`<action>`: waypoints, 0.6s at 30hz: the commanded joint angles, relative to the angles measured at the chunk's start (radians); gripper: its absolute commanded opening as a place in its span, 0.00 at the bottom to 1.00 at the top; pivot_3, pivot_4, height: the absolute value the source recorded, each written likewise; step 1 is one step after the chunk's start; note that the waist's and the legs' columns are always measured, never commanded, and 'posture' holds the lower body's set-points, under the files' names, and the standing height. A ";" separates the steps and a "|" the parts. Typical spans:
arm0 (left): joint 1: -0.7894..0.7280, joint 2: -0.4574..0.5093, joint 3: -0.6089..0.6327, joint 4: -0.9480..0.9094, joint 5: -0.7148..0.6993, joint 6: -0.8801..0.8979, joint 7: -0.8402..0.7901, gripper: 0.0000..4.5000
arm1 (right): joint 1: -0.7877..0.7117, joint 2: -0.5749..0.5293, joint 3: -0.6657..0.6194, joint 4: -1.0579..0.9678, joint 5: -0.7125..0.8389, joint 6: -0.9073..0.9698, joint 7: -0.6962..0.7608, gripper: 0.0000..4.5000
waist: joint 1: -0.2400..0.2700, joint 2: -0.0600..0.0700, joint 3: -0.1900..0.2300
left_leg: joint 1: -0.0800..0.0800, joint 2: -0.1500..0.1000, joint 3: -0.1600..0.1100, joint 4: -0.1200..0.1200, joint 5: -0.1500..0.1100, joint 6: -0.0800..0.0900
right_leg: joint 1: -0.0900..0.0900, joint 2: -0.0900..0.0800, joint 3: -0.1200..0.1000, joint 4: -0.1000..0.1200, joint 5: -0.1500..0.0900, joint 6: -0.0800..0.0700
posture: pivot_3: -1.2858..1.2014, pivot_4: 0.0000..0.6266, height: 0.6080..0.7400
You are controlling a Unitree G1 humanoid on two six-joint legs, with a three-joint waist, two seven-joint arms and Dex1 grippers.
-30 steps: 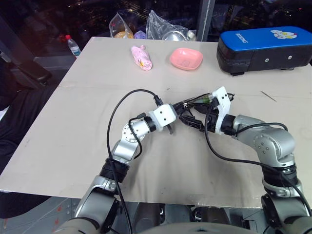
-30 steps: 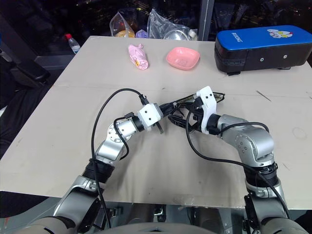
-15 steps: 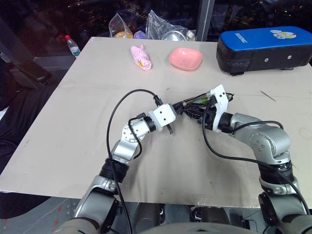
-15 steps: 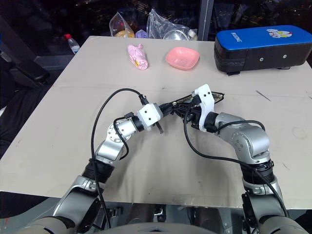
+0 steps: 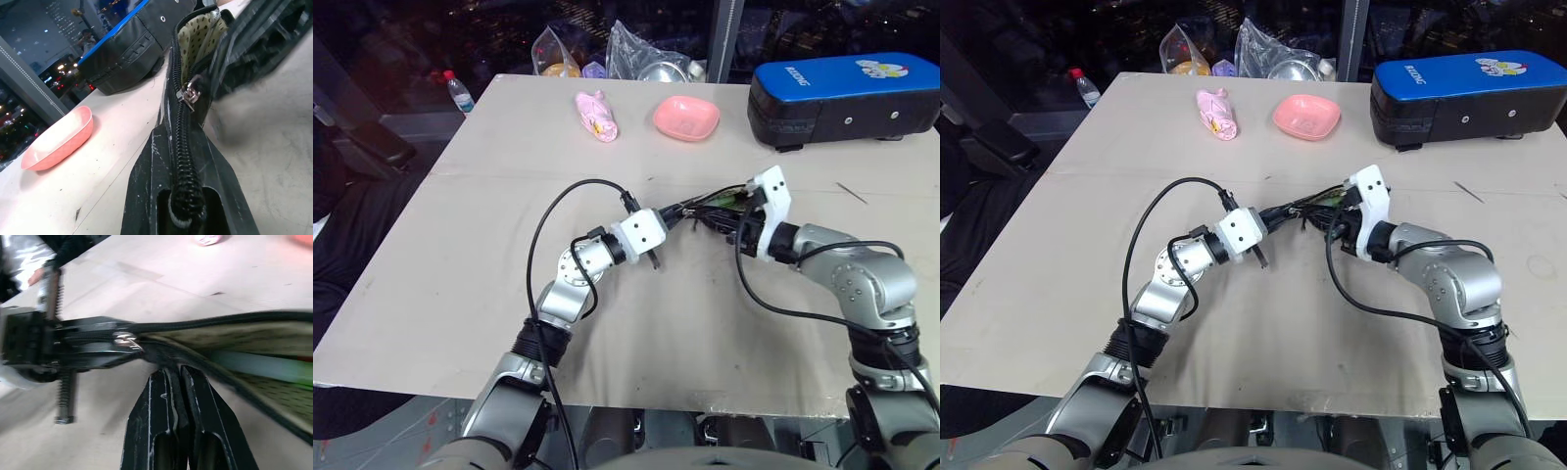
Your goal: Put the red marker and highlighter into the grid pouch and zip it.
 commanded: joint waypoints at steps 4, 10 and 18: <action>-0.006 0.016 0.024 0.010 0.002 -0.016 0.017 0.00 | -0.002 -0.074 -0.090 0.031 -0.005 -0.042 0.009 0.01 | 0.000 0.000 0.000 | 0.000 0.000 0.000 0.000 0.000 0.000 | 0.000 0.000 0.000 0.000 0.000 0.000 | 0.52 0.24 0.61; -0.011 0.019 0.022 0.023 0.003 -0.023 0.023 0.00 | 0.000 -0.099 -0.112 0.026 0.014 -0.038 0.018 0.01 | 0.000 0.000 0.000 | 0.000 0.000 0.000 -0.001 0.000 0.000 | 0.000 0.000 0.000 -0.001 0.000 0.000 | 0.52 0.24 0.61; -0.007 0.036 0.033 0.032 0.003 -0.036 0.022 0.00 | 0.001 -0.137 -0.132 0.093 -0.039 -0.088 -0.005 0.01 | 0.001 0.000 0.000 | 0.000 0.000 0.000 -0.001 0.000 0.000 | 0.000 0.000 0.000 -0.001 0.000 0.000 | 0.52 0.24 0.61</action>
